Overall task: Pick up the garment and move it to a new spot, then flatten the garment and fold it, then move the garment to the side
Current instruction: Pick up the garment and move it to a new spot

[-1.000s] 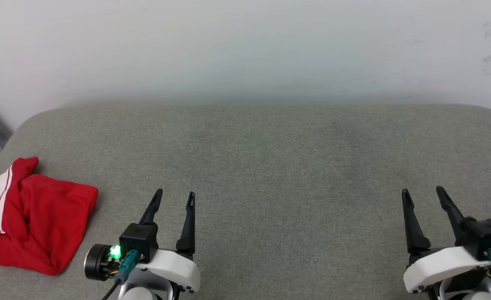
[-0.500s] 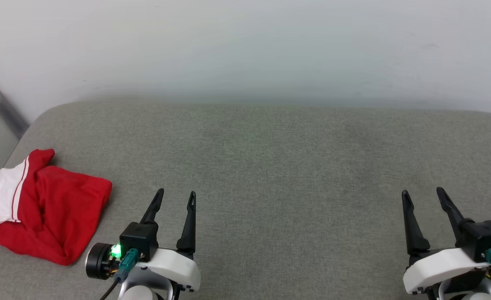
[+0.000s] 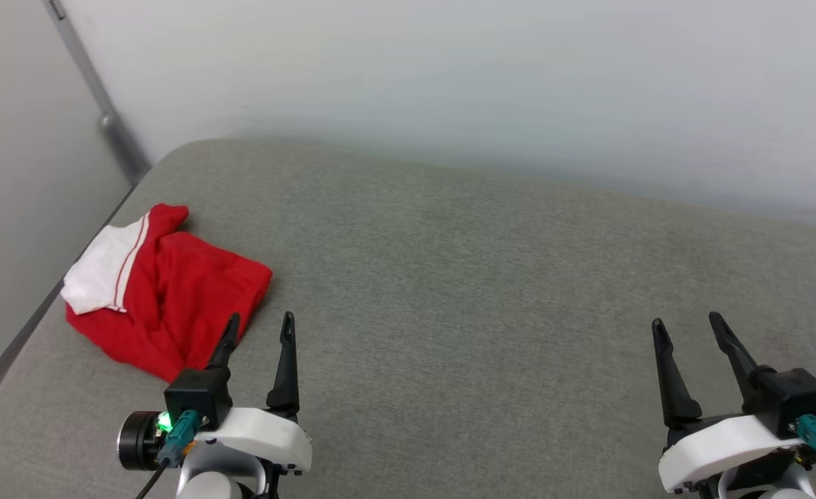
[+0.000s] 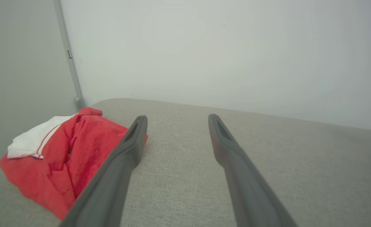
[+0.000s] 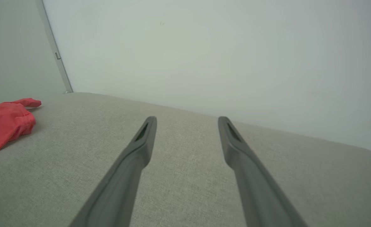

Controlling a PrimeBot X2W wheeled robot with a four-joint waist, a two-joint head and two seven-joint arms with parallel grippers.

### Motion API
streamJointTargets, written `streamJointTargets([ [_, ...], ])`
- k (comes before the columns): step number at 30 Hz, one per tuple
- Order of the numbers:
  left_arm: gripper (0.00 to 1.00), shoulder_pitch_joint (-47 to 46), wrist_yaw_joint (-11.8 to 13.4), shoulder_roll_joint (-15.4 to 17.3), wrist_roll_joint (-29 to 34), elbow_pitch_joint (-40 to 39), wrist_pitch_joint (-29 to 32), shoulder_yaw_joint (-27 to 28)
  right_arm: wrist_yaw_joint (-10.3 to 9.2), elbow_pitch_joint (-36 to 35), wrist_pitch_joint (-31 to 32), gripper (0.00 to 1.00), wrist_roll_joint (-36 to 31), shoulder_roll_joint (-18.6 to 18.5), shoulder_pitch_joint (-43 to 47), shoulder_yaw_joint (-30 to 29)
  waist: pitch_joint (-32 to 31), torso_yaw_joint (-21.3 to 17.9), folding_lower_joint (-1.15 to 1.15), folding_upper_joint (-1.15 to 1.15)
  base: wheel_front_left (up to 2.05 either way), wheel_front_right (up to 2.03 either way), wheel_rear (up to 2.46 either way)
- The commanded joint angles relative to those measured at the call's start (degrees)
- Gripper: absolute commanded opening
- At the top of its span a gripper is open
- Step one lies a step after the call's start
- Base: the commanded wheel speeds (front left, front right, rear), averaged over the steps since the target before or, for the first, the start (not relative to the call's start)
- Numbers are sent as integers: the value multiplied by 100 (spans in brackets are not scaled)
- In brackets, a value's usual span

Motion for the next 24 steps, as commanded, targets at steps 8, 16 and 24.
streamJointTargets([
  [8,100,93,83,108,18,-5,-16,277,-2,-48,23,100,41,12,-26,145,-31,997,0,0,0,0,0],
  [16,100,156,87,158,27,-36,-16,434,-2,-97,63,100,7,13,-56,247,-29,1352,0,0,0,0,0],
  [24,100,-83,61,191,-31,16,-16,506,-2,-158,116,100,-10,11,-103,312,51,1322,0,0,0,0,0],
])
